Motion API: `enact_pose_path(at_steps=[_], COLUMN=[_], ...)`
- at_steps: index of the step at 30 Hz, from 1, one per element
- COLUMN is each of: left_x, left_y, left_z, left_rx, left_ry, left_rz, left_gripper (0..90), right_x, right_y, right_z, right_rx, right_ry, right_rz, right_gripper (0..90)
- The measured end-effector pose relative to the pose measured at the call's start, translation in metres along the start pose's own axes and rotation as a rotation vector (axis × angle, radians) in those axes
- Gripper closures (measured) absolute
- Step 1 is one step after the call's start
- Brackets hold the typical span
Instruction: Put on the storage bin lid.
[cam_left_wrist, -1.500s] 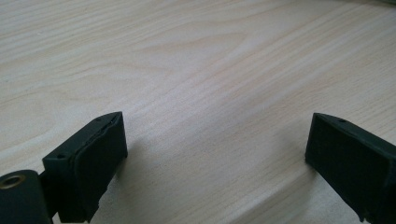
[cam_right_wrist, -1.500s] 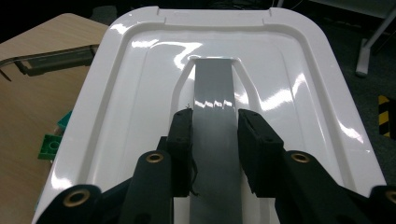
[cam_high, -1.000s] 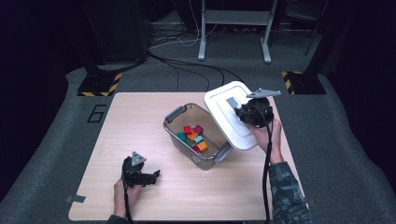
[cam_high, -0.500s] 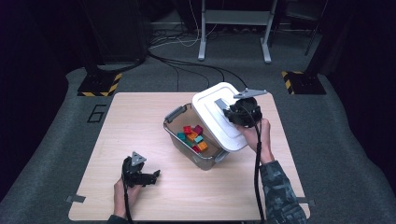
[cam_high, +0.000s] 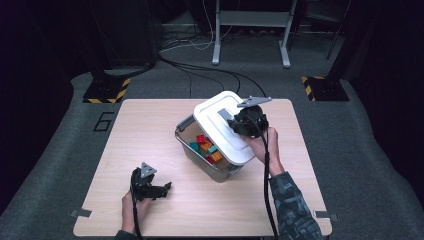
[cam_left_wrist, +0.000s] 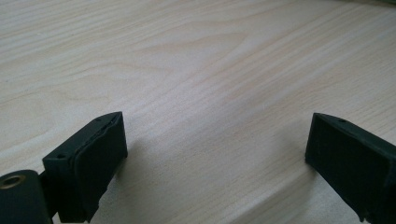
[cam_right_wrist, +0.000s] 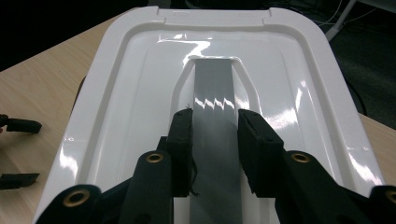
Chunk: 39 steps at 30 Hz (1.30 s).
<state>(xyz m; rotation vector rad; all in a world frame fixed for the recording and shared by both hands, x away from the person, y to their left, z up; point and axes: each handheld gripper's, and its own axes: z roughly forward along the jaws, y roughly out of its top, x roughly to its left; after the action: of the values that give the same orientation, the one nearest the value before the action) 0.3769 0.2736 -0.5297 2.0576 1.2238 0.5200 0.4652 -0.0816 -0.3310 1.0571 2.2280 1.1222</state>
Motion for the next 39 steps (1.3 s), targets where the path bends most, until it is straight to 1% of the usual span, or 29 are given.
enact_pose_path(at_steps=[1, 6, 10, 11, 13, 14, 15, 16, 17, 18, 21, 22, 23, 25, 27, 30, 35, 38, 39], left_x=[0.000, 0.000, 0.000, 0.000, 0.000, 0.000, 0.000, 0.000, 0.000, 0.000, 0.000, 0.000, 0.000, 0.000, 0.000, 0.000, 0.000, 0.000, 0.000], left_y=[0.000, 0.000, 0.000, 0.000, 0.000, 0.000, 0.000, 0.000, 0.000, 0.000, 0.000, 0.000, 0.000, 0.000, 0.000, 0.000, 0.000, 0.000, 0.000], left_z=[0.000, 0.000, 0.000, 0.000, 0.000, 0.000, 0.000, 0.000, 0.000, 0.000, 0.001, 0.001, 0.001, 0.000, 0.000, 0.000, 0.000, 0.001, 0.001], left_rx=[-0.001, 0.000, 0.001, 0.001, 0.000, 0.000, 0.000, 0.001, -0.001, 0.000, -0.007, -0.007, -0.007, -0.007, -0.006, -0.002, -0.002, -0.007, -0.009], left_ry=[0.000, -0.001, -0.001, -0.001, -0.001, -0.001, -0.001, -0.001, 0.000, -0.001, 0.001, 0.001, 0.001, 0.000, 0.000, 0.001, 0.001, 0.002, 0.002], left_rz=[-0.001, 0.000, -0.001, 0.000, -0.001, -0.001, -0.001, -0.001, -0.001, -0.001, -0.003, -0.003, -0.003, -0.004, -0.004, 0.000, 0.001, 0.000, -0.001], left_gripper=[5.1, 5.1, 5.1, 5.1, 5.1, 5.1, 5.1, 5.1, 5.1, 5.1, 5.1, 5.1, 5.1, 5.0, 5.1, 5.1, 5.0, 5.1, 5.0], right_x=[0.002, 0.009, 0.016, 0.018, 0.021, 0.022, 0.024, 0.026, 0.026, 0.028, 0.030, 0.031, 0.032, 0.034, 0.035, 0.037, 0.041, 0.042, 0.043], right_y=[0.001, 0.003, 0.003, 0.003, 0.003, 0.003, 0.003, 0.002, 0.002, 0.001, 0.000, -0.001, -0.001, -0.002, -0.003, -0.004, -0.006, -0.007, -0.007], right_z=[0.002, 0.010, 0.018, 0.021, 0.026, 0.029, 0.031, 0.034, 0.037, 0.039, 0.044, 0.046, 0.048, 0.052, 0.055, 0.059, 0.066, 0.069, 0.070], right_rx=[0.003, 0.024, 0.033, 0.037, 0.046, 0.048, 0.056, 0.060, 0.062, 0.063, 0.078, 0.082, 0.085, 0.096, 0.104, 0.112, 0.129, 0.136, 0.143], right_ry=[0.005, 0.028, 0.046, 0.052, 0.060, 0.068, 0.072, 0.074, 0.080, 0.082, 0.097, 0.099, 0.101, 0.105, 0.108, 0.115, 0.120, 0.110, 0.111], right_rz=[0.003, -0.019, -0.016, -0.025, -0.024, -0.035, -0.026, -0.025, -0.035, -0.027, -0.028, -0.025, -0.036, -0.034, -0.044, -0.041, -0.054, -0.069, -0.059], right_gripper=[66.6, 66.7, 66.6, 66.6, 66.6, 66.7, 66.6, 66.6, 66.6, 66.6, 66.6, 66.6, 66.7, 66.6, 66.6, 66.6, 66.6, 66.6, 66.6])
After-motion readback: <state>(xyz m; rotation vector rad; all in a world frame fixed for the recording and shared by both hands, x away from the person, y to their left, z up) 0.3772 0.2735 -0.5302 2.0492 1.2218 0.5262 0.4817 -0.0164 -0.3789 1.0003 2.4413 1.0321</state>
